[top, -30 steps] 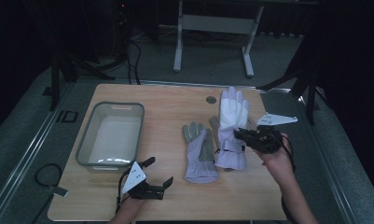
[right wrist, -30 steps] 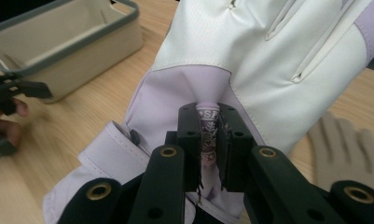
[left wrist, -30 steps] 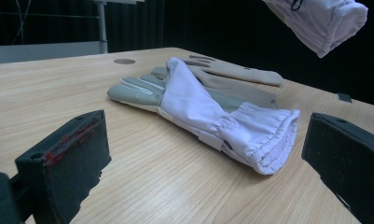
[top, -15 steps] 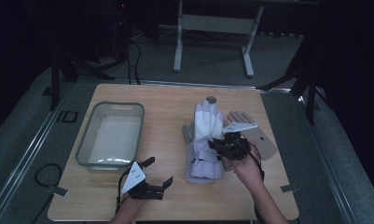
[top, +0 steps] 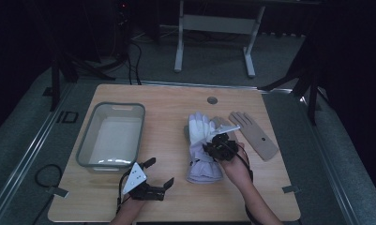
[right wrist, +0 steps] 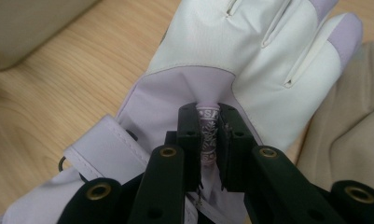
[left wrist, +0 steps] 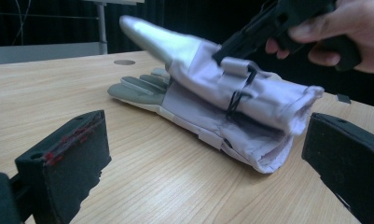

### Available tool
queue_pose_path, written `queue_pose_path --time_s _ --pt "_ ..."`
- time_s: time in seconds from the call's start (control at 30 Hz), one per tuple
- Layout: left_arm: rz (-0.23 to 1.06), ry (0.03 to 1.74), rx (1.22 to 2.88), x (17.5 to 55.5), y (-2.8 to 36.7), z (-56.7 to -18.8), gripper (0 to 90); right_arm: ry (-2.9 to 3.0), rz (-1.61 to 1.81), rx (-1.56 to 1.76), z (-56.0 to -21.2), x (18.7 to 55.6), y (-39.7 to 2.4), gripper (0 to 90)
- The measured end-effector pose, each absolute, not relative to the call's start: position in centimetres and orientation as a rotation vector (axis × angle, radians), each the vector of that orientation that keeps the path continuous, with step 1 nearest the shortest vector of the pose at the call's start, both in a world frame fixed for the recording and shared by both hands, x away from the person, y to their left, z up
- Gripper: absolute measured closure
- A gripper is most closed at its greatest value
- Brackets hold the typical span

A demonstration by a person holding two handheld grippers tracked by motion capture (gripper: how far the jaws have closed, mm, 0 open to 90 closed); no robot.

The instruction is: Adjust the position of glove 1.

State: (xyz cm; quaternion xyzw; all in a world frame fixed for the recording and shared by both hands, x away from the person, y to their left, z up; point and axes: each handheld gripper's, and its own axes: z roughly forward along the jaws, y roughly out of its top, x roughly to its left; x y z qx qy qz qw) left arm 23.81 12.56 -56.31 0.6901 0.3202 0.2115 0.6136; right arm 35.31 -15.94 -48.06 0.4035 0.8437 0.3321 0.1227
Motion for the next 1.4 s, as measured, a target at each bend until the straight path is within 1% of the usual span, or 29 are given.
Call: queue_pose_path --time_s 0.13,0.33,0.43,0.57,0.7,0.73,0.9,0.97,1.0,1.03,1.07,1.1,1.17,1.2,1.27,1.4 --pt "0.489 0.737 1.593 23.8 12.5 -56.3 0.7 2.464 0.95 1.199 -49.6 35.5 -15.9 80.5" --pt "0.489 0.741 1.593 23.8 12.5 -56.3 0.7 2.48 0.947 1.19 -50.4 35.7 -15.8 79.1" --pt "0.489 0.739 1.594 23.8 12.5 -56.3 0.7 2.477 0.942 1.163 -50.3 35.6 -15.6 76.2" --pt "0.489 0.744 1.592 23.8 12.5 -56.3 0.7 2.475 0.99 1.128 -50.0 35.4 -15.8 70.1" --pt "0.495 0.753 1.599 23.9 12.5 -56.3 0.7 2.467 1.022 1.1 -49.3 35.0 -16.1 61.1" --pt "0.495 0.753 1.601 23.9 12.5 -56.3 0.7 2.457 1.035 1.099 -49.1 34.8 -16.2 56.2" --pt "0.501 0.753 1.635 24.0 12.2 -56.2 0.7 2.439 1.108 1.071 -47.8 34.2 -17.1 40.1" --pt "0.494 0.752 1.647 24.1 12.1 -56.1 0.7 2.417 1.156 1.078 -47.5 33.9 -17.8 36.6" --pt "0.494 0.752 1.647 24.1 12.1 -56.1 0.7 2.417 1.156 1.078 -47.5 33.9 -17.8 36.6" --pt "0.498 0.759 1.664 24.2 12.0 -56.0 0.7 2.411 1.178 1.083 -47.3 33.8 -18.1 31.7" --pt "0.5 0.762 1.673 24.2 11.9 -55.9 0.7 2.408 1.209 1.08 -47.2 33.7 -18.8 24.8" --pt "0.501 0.766 1.684 24.3 11.8 -55.8 0.7 2.397 1.22 1.086 -47.2 33.6 -19.2 20.8" --pt "0.492 0.769 1.711 24.5 11.5 -55.6 0.7 2.38 1.307 1.093 -47.3 33.5 -20.3 20.6" --pt "0.485 0.77 1.721 24.6 11.4 -55.5 0.7 2.397 1.314 1.092 -47.4 33.6 -20.7 17.2" --pt "0.481 0.784 1.74 24.7 11.2 -55.4 0.7 2.388 1.318 1.083 -48.0 33.5 -21.9 14.4" --pt "0.453 0.793 1.75 25.0 10.4 -54.4 0.7 2.343 1.393 0.989 -48.3 33.4 -23.1 16.8"
